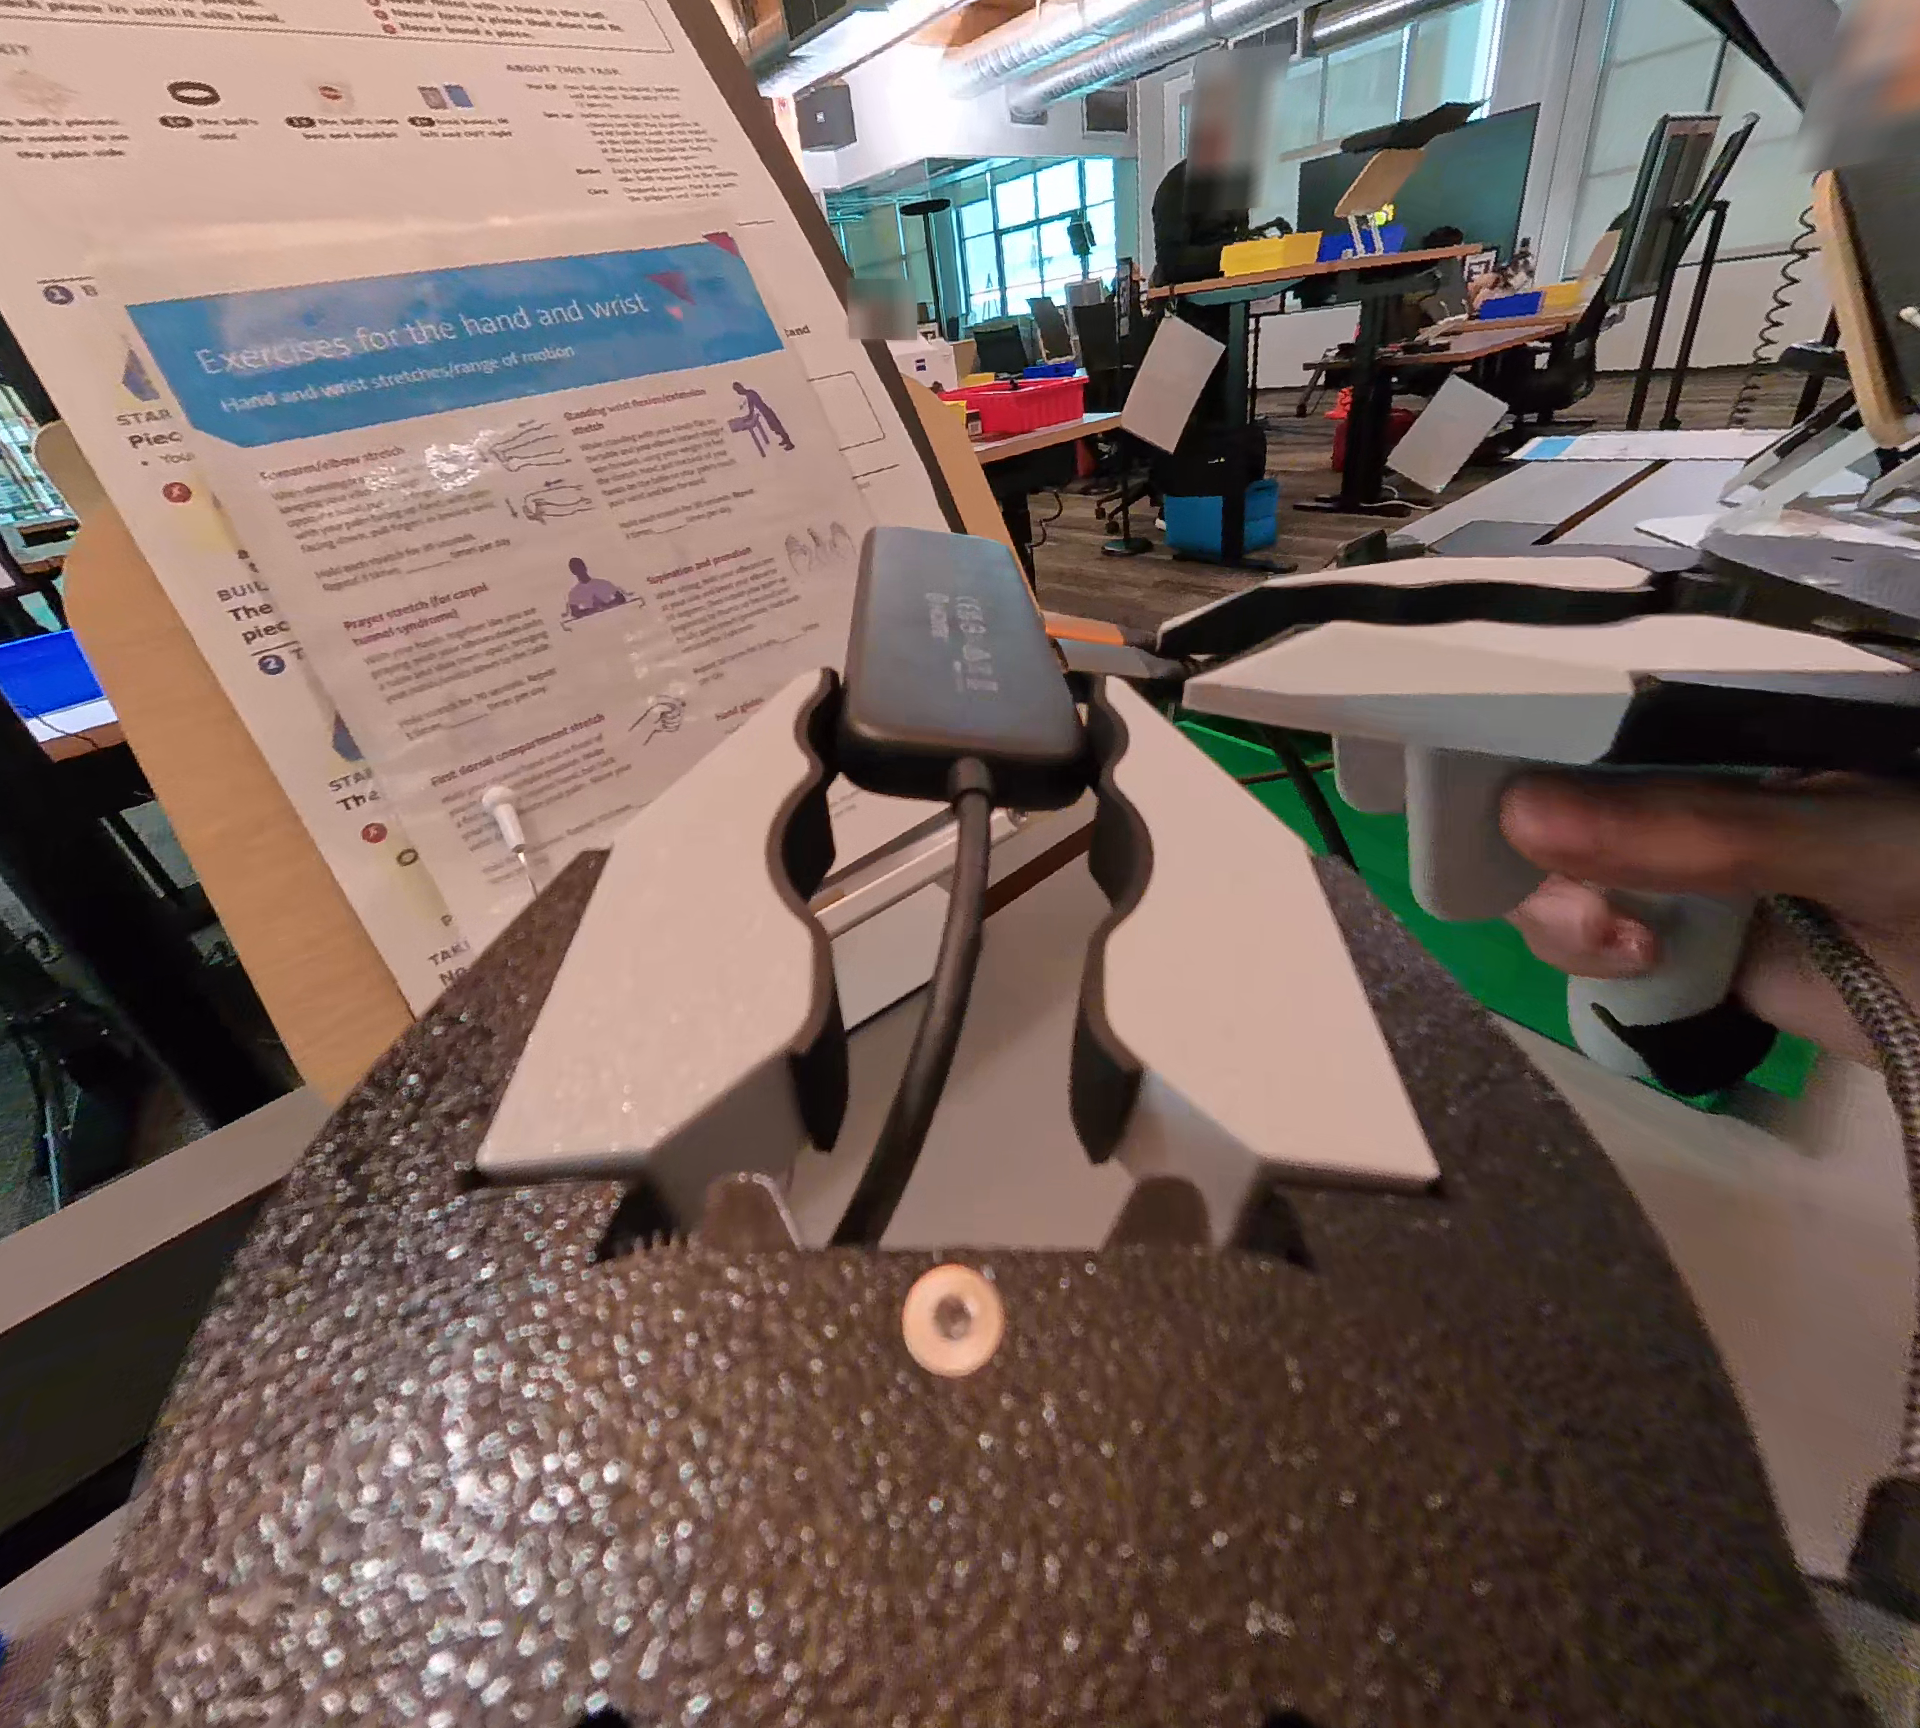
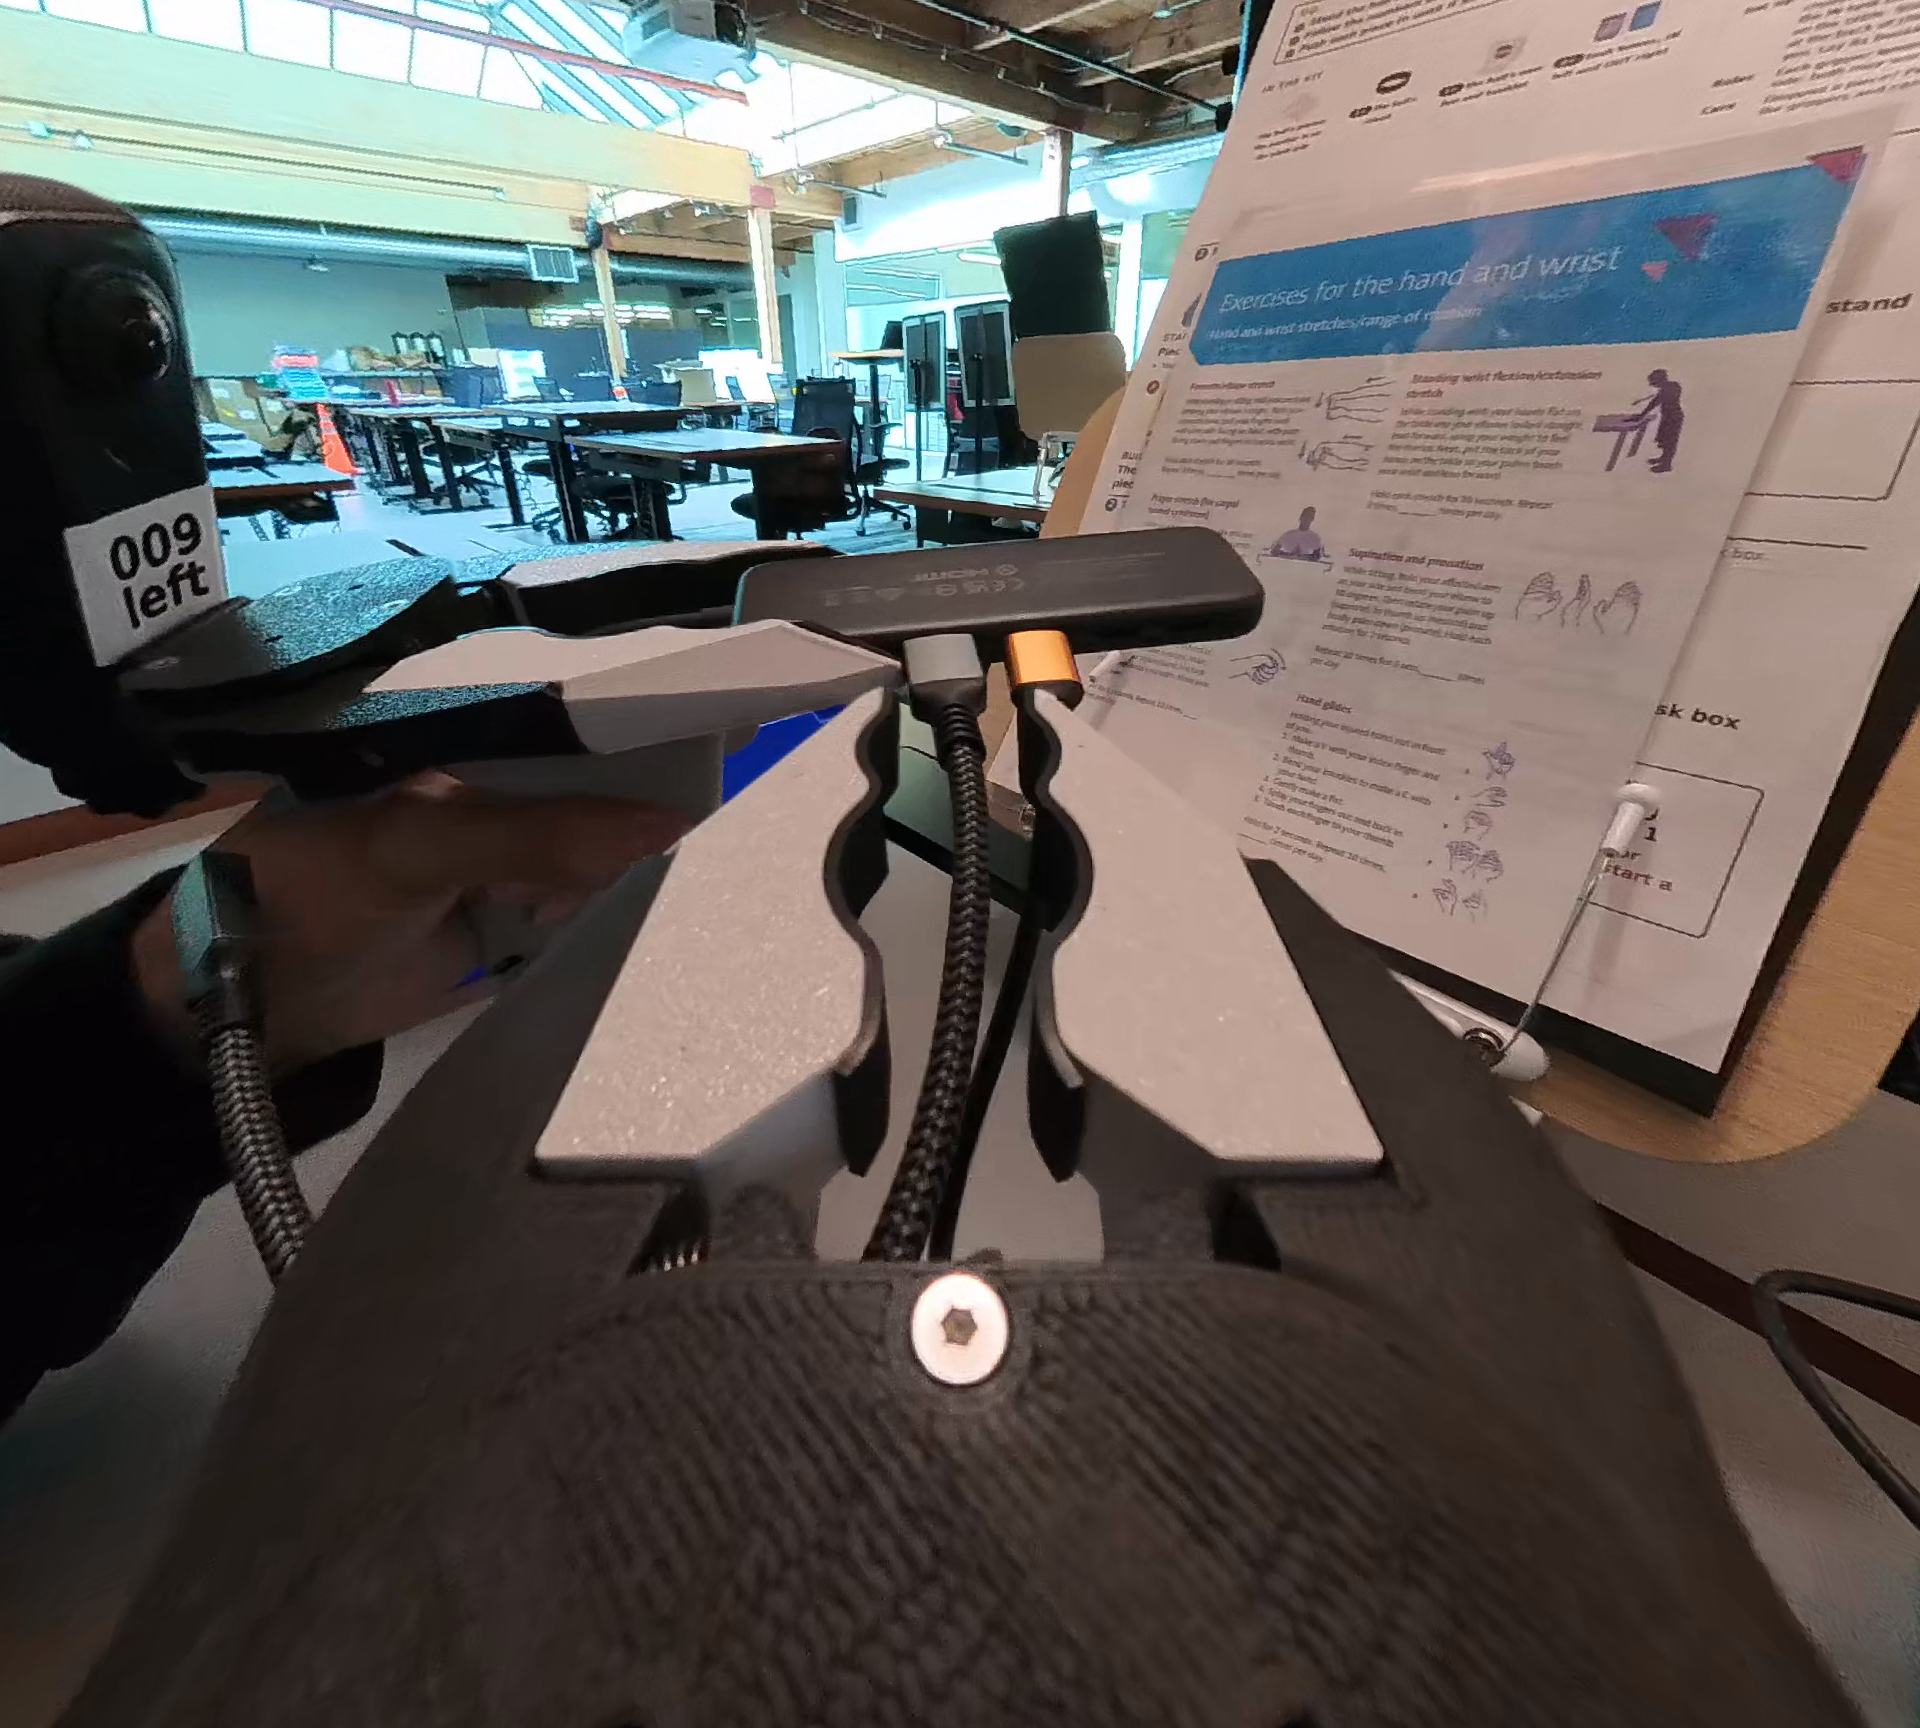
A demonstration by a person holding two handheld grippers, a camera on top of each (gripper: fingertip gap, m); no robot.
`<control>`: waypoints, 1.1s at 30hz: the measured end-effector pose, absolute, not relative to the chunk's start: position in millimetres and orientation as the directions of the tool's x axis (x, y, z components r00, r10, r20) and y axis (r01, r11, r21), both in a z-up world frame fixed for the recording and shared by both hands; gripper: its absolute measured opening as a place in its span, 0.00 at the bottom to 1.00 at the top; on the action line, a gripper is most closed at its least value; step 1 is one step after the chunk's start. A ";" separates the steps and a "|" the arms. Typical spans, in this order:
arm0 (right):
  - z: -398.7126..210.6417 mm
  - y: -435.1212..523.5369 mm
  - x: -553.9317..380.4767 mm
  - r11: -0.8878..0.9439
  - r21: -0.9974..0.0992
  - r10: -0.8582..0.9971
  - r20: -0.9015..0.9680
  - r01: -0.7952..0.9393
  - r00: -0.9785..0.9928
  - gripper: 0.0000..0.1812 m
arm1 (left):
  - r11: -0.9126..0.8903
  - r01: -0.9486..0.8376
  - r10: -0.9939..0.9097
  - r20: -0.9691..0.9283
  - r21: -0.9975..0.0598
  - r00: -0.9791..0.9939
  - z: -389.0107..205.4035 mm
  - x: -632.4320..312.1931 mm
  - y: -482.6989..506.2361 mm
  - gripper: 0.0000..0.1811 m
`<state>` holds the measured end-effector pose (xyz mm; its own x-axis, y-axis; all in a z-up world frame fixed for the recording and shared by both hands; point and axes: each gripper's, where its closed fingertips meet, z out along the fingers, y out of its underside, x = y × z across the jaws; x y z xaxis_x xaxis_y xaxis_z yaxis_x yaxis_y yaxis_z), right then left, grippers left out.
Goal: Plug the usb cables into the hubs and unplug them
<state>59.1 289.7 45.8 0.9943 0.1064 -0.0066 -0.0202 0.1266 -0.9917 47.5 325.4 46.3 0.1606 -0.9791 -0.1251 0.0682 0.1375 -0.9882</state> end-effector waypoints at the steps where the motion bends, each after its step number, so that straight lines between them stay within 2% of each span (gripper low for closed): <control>1: 45.8 289.6 61.0 0.128 -0.991 0.100 -0.015 -0.028 0.995 0.10 | 0.131 0.072 -0.980 -0.118 -0.989 0.161 46.4 47.5 325.4 0.25; 5: 44.9 290.5 58.8 0.132 -0.989 0.136 -0.050 -0.068 0.990 0.05 | 0.122 0.089 -0.983 -0.108 -0.989 0.152 46.7 48.5 324.2 0.25; 13: 35.4 293.9 59.3 0.061 -0.997 0.152 -0.037 -0.047 0.988 0.05 | 0.122 0.076 -0.983 -0.110 -0.990 0.145 41.6 50.2 327.8 0.25; 21: 35.9 296.0 56.5 0.080 -0.995 0.141 -0.049 -0.060 0.989 0.07 | 0.147 0.100 -0.976 -0.128 -0.984 0.174 47.3 46.8 332.6 0.25; 22: 39.2 295.7 56.7 0.102 -0.993 0.133 -0.050 -0.064 0.990 0.05 | 0.150 0.099 -0.976 -0.131 -0.984 0.172 47.8 46.1 333.3 0.25; 33: 42.5 298.2 53.1 0.095 -0.995 0.102 -0.004 -0.013 0.995 0.04 | 0.014 0.114 -0.993 -0.001 -0.993 0.115 45.4 44.7 338.3 0.25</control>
<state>53.1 298.2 42.5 0.9948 0.1020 -0.0036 -0.0134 0.0952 -0.9954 44.7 338.3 45.4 0.1147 -0.9934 -0.0007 0.1138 0.0139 -0.9934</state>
